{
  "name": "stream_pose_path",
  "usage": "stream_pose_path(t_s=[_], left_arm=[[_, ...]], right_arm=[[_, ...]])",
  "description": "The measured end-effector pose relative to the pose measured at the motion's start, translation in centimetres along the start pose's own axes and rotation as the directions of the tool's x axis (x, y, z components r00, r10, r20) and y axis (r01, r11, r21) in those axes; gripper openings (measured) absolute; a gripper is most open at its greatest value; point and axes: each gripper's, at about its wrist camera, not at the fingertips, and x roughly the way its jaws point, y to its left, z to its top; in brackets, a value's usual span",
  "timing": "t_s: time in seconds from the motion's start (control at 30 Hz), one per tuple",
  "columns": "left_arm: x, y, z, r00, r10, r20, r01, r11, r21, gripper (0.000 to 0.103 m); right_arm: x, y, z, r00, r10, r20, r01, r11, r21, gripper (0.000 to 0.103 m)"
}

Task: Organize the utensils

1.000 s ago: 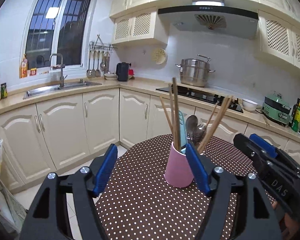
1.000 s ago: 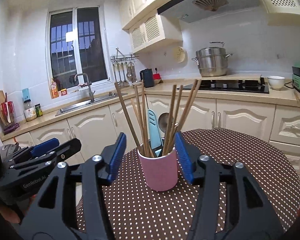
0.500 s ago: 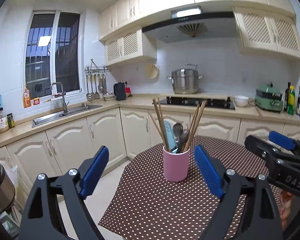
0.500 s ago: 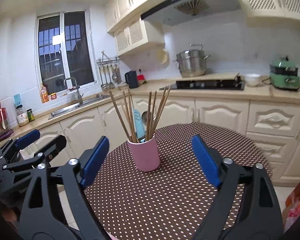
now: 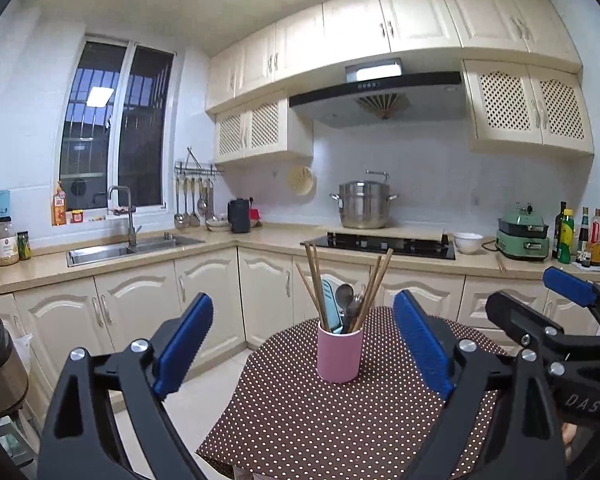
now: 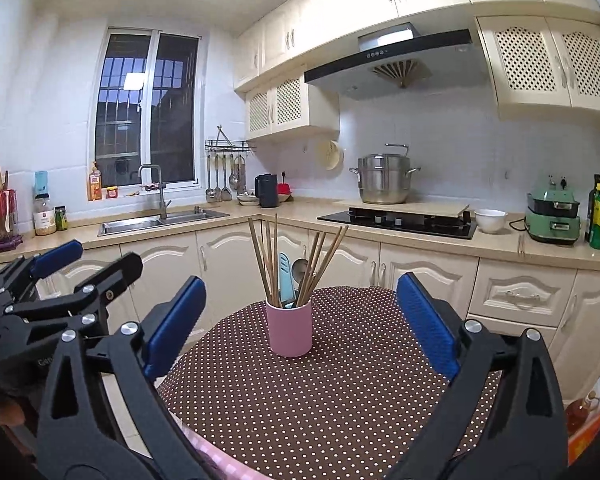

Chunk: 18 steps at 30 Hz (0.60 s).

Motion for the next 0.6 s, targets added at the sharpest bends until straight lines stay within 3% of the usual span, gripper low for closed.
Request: stream_pose_path(t_s=[0.3, 0.6], left_arm=[[-1.6, 0.1, 0.9, 0.999, 0.010, 0.051, -0.010, 1.000, 0.007, 0.090], [-0.8, 0.2, 0.9, 0.999, -0.009, 0.047, 0.008, 1.000, 0.003, 0.090]], right_arm=[[-2.0, 1.1, 0.7, 0.997, -0.035, 0.070, 0.038, 0.998, -0.040, 0.096], [-1.7, 0.7, 0.6, 0.997, -0.037, 0.069, 0.040, 0.998, -0.039, 0.096]])
